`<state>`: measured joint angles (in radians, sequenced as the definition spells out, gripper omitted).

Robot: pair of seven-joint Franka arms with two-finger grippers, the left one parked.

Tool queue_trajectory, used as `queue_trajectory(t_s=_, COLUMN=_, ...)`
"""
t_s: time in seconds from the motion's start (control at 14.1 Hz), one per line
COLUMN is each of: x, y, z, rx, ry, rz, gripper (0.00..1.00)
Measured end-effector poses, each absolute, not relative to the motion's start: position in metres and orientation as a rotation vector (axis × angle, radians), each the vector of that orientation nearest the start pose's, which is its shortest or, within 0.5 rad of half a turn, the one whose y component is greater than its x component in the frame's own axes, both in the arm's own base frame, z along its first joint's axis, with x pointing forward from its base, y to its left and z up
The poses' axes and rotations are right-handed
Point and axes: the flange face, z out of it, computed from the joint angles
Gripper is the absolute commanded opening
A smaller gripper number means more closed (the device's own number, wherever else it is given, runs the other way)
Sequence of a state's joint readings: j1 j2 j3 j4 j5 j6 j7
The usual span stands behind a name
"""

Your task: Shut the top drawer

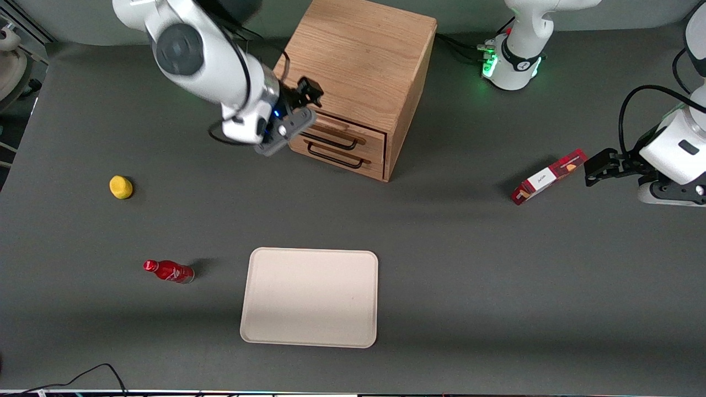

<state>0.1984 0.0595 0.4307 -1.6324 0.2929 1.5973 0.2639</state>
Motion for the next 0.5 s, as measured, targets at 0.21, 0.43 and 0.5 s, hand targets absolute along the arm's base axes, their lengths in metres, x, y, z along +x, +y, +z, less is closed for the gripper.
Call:
queue_trajectory(t_s=0.21, x=0.409, y=0.289, z=0.652, rx=-3.049, ry=-0.137, rz=0.197, gripper=1.00)
queue_trajectory(t_s=0.43, x=0.414, y=0.194, z=0.687, rx=-3.124, ry=0.177, rz=0.072, gripper=1.00)
queue_trajectory(t_s=0.5, x=0.424, y=0.162, z=0.683, rx=-3.120, ry=0.273, rz=0.080, gripper=1.00)
